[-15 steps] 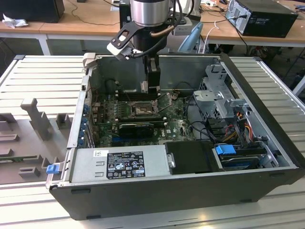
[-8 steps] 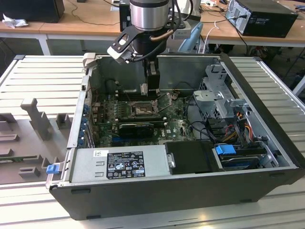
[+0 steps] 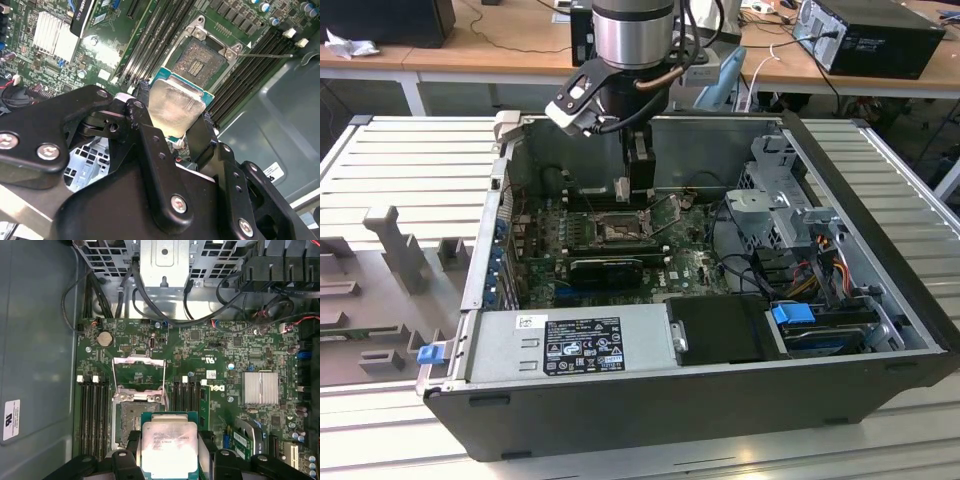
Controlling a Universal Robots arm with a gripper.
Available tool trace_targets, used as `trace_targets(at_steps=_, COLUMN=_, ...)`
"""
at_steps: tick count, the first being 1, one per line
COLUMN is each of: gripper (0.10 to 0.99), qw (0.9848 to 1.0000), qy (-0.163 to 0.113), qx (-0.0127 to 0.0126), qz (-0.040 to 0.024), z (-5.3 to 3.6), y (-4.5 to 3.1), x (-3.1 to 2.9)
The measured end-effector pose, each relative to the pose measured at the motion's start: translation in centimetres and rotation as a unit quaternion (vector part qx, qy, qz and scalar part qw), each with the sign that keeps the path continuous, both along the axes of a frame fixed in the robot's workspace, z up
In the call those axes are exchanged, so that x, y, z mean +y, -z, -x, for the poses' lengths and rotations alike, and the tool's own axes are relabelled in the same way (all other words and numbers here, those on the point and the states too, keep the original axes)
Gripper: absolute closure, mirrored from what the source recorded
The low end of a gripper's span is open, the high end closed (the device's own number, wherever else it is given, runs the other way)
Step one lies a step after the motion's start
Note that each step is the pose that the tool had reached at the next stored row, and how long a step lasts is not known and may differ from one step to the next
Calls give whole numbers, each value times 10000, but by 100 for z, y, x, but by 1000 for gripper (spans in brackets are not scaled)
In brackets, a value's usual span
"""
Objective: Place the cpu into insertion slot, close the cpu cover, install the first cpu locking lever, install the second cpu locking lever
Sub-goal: 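Place the cpu into insertion slot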
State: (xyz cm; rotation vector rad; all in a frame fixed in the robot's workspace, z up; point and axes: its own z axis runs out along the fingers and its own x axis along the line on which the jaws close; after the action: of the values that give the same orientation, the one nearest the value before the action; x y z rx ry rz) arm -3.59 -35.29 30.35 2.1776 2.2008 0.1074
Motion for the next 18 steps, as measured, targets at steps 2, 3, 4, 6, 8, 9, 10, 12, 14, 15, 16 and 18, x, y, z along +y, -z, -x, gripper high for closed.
trace_targets(at_steps=2, gripper=545, qw=10000, qy=0, qx=0, qz=0, z=2, y=43, x=0)
trace_targets(at_steps=3, gripper=545, qw=10000, qy=1, qx=-1, qz=0, z=3, y=61, x=0)
trace_targets(at_steps=4, gripper=545, qw=10000, qy=1, qx=0, qz=0, z=2, y=69, x=0)
trace_targets(at_steps=6, gripper=545, qw=10000, qy=1, qx=0, qz=0, z=2, y=79, x=0)
trace_targets(at_steps=8, gripper=545, qw=10000, qy=1, qx=0, qz=0, z=2, y=85, x=0)
trace_targets(at_steps=9, gripper=545, qw=10000, qy=1, qx=-1, qz=-1, z=3, y=97, x=0)
trace_targets(at_steps=10, gripper=545, qw=10000, qy=1, qx=0, qz=0, z=4, y=133, x=0)
trace_targets(at_steps=12, gripper=545, qw=10000, qy=2, qx=0, qz=1, z=5, y=197, x=18)
trace_targets(at_steps=14, gripper=545, qw=10000, qy=1, qx=-1, qz=0, z=4, y=240, x=41)
trace_targets(at_steps=15, gripper=545, qw=10000, qy=1, qx=-1, qz=0, z=4, y=278, x=62)
trace_targets(at_steps=16, gripper=545, qw=10000, qy=1, qx=-1, qz=0, z=4, y=300, x=71)
trace_targets(at_steps=18, gripper=545, qw=10000, qy=0, qx=0, qz=0, z=3, y=361, x=85)
